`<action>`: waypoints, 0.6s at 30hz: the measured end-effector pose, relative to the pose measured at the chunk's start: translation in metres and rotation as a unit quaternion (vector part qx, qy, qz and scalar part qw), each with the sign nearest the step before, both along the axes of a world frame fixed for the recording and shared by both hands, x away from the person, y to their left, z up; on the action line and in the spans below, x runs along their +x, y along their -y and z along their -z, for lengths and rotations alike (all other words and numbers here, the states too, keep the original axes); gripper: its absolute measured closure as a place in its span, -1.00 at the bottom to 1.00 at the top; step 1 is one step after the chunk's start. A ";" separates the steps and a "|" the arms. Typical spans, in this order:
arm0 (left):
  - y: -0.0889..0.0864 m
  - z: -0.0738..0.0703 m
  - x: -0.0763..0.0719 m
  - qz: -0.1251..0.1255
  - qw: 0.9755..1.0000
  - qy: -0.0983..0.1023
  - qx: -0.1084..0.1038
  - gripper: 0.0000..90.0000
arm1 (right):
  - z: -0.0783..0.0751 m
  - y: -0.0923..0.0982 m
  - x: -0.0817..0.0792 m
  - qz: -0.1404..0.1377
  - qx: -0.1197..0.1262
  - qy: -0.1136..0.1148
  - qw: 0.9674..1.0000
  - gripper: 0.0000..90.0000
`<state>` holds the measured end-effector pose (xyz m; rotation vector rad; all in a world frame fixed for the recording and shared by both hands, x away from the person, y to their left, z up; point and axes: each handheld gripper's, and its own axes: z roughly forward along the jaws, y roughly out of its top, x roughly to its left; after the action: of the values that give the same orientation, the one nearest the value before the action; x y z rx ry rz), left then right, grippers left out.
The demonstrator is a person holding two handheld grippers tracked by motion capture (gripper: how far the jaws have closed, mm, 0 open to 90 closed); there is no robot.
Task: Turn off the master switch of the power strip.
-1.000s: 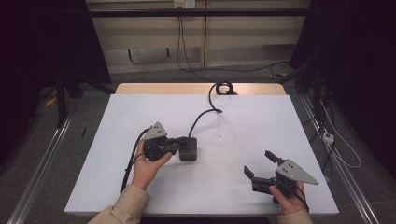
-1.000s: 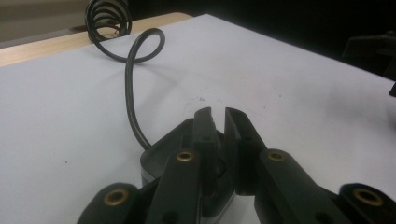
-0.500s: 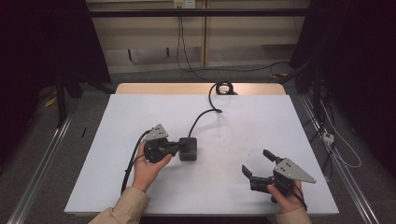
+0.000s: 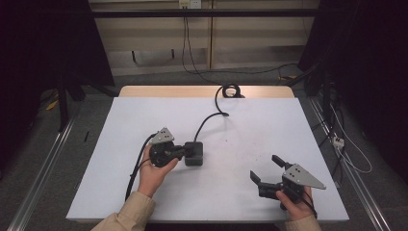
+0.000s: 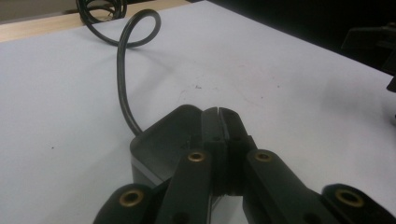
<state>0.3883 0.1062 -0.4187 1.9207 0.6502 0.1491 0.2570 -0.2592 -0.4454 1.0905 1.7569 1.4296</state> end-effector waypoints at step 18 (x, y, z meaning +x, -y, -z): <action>0.003 0.004 0.000 0.000 1.000 0.004 0.020 1.00 | 0.000 0.001 0.001 0.004 -0.001 -0.001 1.000 -0.90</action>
<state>0.3888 0.1030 -0.4223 1.9585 0.6460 0.1704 0.2576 -0.2602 -0.4453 1.0966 1.7530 1.4210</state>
